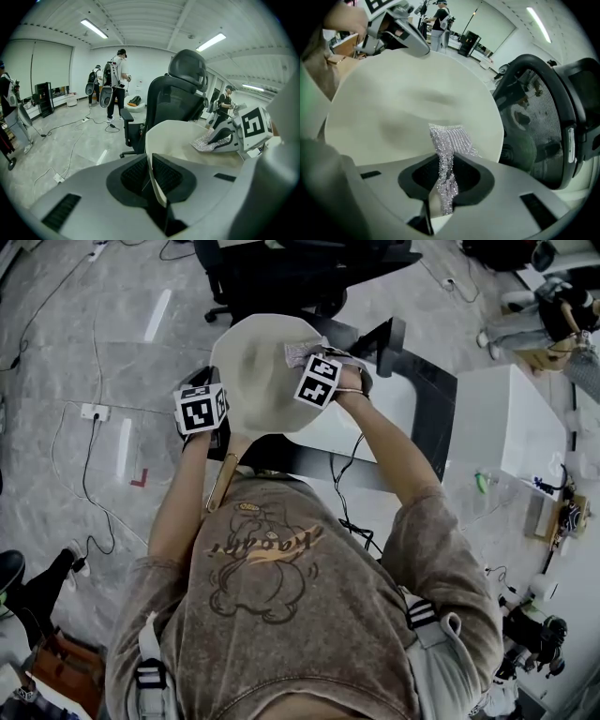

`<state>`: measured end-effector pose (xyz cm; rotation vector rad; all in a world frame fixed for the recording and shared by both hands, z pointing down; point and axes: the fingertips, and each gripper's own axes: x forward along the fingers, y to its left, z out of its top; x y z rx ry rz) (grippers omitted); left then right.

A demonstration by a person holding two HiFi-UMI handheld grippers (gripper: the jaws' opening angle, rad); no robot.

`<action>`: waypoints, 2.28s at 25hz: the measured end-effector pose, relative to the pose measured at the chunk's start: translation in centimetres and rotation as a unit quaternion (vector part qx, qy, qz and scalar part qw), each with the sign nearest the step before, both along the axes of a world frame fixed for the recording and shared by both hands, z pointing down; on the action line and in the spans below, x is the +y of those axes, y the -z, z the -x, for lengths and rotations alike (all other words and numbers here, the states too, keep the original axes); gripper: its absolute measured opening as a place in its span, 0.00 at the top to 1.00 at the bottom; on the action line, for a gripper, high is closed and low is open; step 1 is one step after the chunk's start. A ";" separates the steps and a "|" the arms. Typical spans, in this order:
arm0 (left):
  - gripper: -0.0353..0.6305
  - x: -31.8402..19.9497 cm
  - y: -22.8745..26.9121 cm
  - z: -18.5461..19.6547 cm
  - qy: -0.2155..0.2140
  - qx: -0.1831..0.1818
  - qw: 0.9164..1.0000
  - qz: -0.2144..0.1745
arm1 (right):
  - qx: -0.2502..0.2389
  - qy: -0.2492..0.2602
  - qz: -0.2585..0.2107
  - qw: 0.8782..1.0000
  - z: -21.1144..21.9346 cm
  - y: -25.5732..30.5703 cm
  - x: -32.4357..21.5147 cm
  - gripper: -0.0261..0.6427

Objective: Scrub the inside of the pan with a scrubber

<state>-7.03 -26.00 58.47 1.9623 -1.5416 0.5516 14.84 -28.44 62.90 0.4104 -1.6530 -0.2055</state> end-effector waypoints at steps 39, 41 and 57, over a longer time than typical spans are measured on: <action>0.89 -0.4 -0.5 -0.7 0.024 0.002 1.000 0.009 | -0.069 0.010 0.360 0.930 9.1 -1.3 15.3 0.83; 0.89 -0.4 -0.5 -0.8 0.023 0.003 1.000 0.010 | -0.085 0.001 0.360 0.929 10.1 -1.5 15.0 0.83; 0.89 -0.2 -0.6 -0.7 0.018 0.017 0.999 0.021 | -0.139 -0.047 0.243 0.959 15.3 -3.2 7.0 0.83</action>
